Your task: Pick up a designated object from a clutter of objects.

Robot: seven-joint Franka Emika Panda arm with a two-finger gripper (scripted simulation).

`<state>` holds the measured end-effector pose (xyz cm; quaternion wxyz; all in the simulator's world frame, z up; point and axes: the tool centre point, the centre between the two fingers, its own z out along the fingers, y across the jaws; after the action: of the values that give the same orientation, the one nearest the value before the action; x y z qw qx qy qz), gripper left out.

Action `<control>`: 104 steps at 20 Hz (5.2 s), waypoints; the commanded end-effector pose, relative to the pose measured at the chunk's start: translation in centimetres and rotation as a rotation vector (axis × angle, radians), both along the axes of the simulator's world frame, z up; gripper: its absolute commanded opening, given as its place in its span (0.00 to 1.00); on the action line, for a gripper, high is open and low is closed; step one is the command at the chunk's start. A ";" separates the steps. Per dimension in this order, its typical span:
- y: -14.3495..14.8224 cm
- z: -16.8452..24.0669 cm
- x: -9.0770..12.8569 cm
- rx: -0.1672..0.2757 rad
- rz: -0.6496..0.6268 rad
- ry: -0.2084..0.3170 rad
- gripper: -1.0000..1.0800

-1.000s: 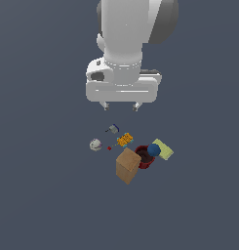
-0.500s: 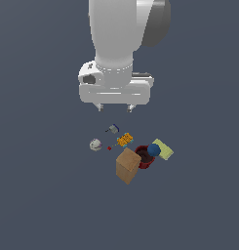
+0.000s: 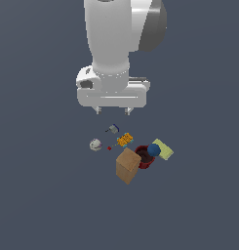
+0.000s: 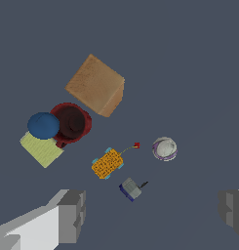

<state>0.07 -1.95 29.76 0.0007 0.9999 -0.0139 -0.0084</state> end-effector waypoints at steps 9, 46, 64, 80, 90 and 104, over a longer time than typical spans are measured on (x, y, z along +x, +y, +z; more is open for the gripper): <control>-2.8 -6.2 0.5 0.008 0.079 -0.005 0.96; -10.1 -24.4 -2.6 0.004 0.273 -0.016 0.96; -10.1 -26.1 -2.5 0.003 0.275 -0.017 0.00; -11.4 -20.2 -0.9 0.003 0.274 -0.017 0.00; -13.5 -10.9 1.7 0.003 0.274 -0.017 0.00; -16.4 2.0 5.8 0.003 0.274 -0.017 0.00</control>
<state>5.45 -18.05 30.41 0.0004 0.9924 0.1228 -0.0001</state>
